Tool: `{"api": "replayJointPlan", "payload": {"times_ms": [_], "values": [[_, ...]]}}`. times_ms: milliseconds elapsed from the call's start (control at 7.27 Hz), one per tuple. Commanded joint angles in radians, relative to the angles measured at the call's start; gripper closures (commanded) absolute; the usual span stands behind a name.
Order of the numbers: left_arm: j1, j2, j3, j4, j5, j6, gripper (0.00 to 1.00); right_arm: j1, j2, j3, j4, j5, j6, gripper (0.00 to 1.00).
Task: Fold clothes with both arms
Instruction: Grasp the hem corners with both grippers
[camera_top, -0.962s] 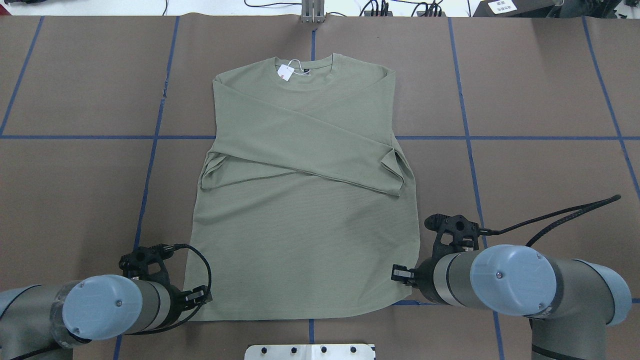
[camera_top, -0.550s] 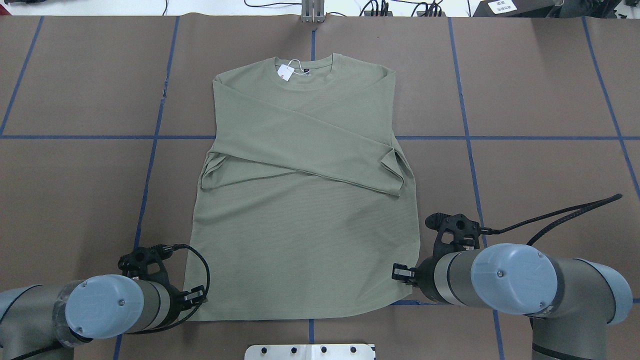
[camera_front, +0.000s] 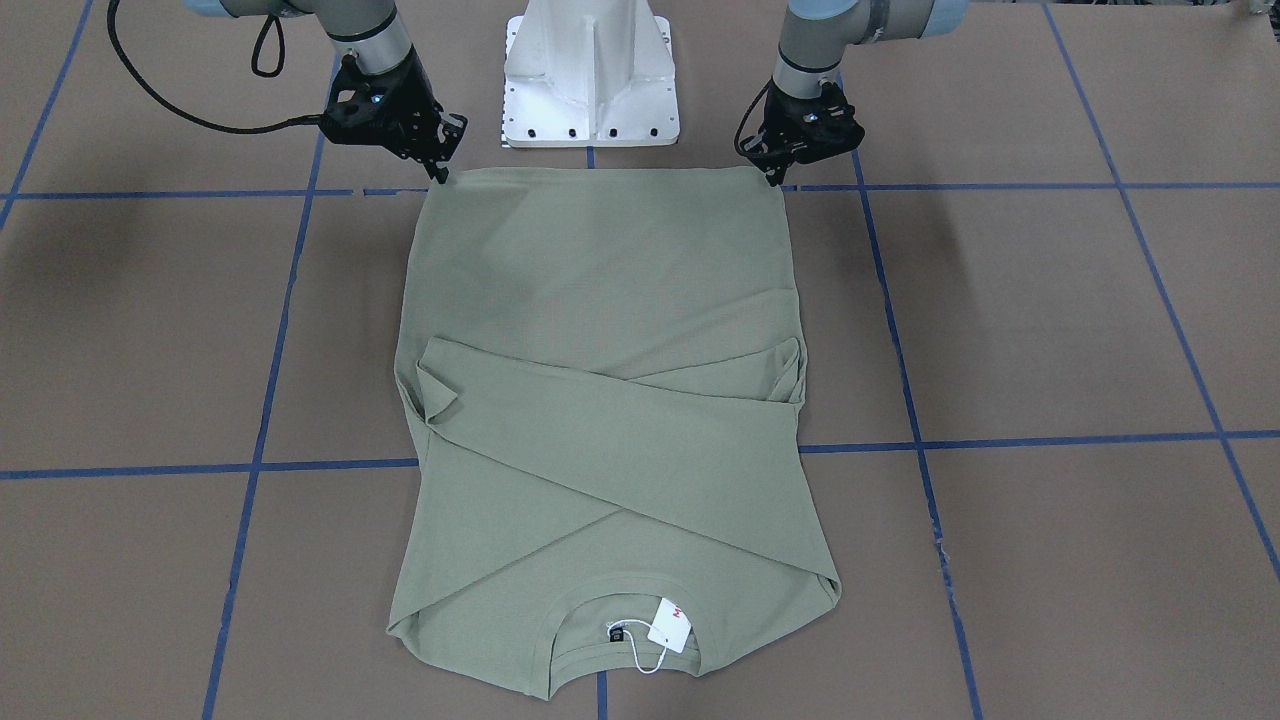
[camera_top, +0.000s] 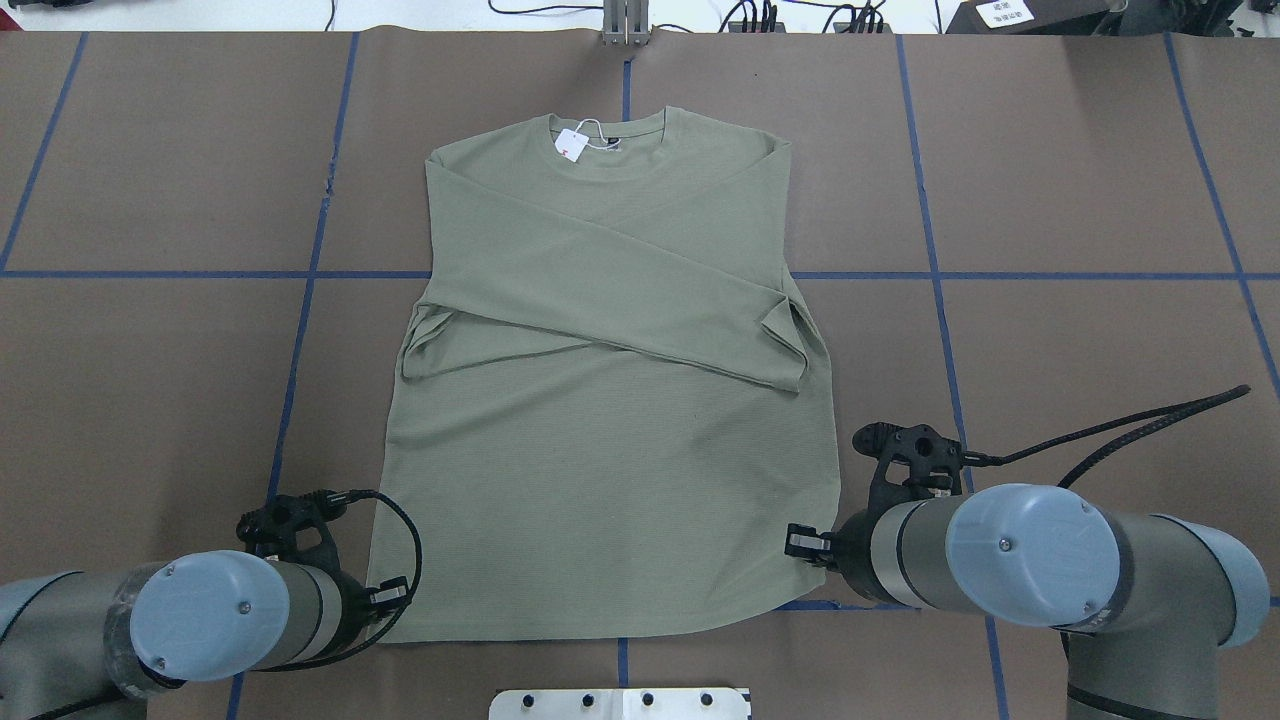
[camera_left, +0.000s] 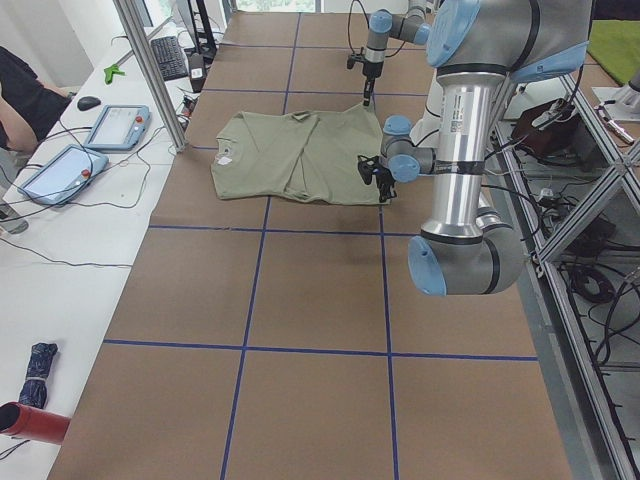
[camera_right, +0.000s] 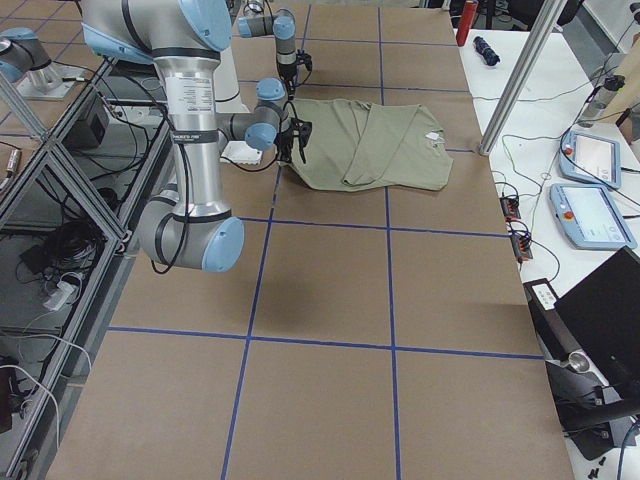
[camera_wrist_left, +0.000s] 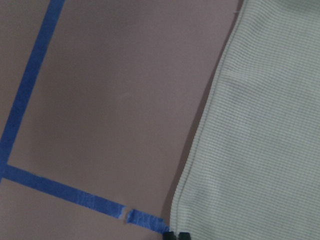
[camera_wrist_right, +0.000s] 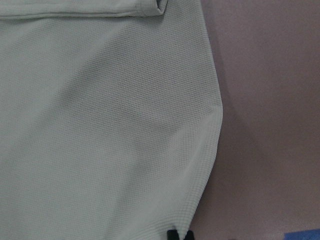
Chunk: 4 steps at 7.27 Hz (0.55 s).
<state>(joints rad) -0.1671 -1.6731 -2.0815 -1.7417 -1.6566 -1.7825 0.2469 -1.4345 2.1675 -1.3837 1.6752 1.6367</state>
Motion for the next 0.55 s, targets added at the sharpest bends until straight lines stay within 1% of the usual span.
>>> {"api": "replayJointPlan", "payload": {"times_ms": [0,137,275,412], "values": [[0.001,-0.001,-0.015,0.002,-0.003,0.000,1.00,0.002,-0.001,0.008,0.000,0.000,0.000,1.00],[0.000,0.001,-0.026,0.010,-0.003,0.000,1.00,0.008,-0.009,0.020,0.000,0.018,0.000,1.00],[-0.003,0.004,-0.108,0.092,-0.008,0.005,1.00,0.041,-0.020,0.034,-0.005,0.062,0.000,1.00],[-0.002,-0.002,-0.224,0.217,-0.009,0.009,1.00,0.045,-0.062,0.079,-0.008,0.102,0.000,1.00]]}}
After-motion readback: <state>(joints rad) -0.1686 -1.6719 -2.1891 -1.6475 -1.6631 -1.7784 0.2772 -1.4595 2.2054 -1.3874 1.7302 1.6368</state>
